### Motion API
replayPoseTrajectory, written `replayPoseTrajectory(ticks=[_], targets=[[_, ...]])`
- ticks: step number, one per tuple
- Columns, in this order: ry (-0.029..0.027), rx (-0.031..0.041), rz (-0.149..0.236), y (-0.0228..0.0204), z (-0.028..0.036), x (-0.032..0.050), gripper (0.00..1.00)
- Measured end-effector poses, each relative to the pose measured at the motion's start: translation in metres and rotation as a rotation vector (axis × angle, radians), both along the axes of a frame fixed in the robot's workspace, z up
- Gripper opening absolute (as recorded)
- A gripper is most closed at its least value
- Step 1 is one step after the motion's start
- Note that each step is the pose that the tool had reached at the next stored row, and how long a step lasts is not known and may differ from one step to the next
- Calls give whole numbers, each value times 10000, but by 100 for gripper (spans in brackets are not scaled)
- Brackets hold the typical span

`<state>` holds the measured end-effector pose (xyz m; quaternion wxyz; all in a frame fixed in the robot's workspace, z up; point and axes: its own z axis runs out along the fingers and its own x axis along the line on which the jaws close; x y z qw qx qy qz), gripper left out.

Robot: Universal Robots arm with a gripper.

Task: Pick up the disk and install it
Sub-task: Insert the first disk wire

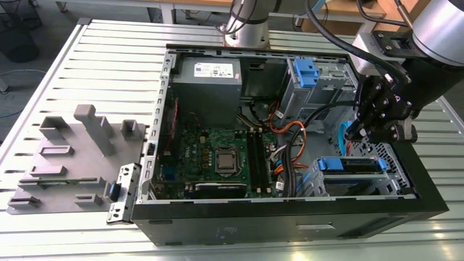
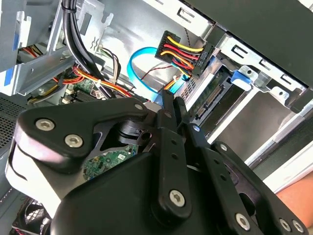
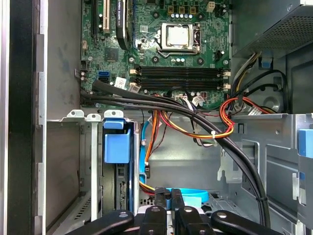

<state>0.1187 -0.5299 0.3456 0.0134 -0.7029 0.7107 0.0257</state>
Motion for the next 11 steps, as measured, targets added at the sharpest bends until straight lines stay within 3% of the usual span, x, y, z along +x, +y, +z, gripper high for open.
replayPoseTrajectory(ticks=[6, 11], targets=[[0, -1, 0, -15, 0, 0, 16], [0, -1, 0, -105, 0, -1, 16]])
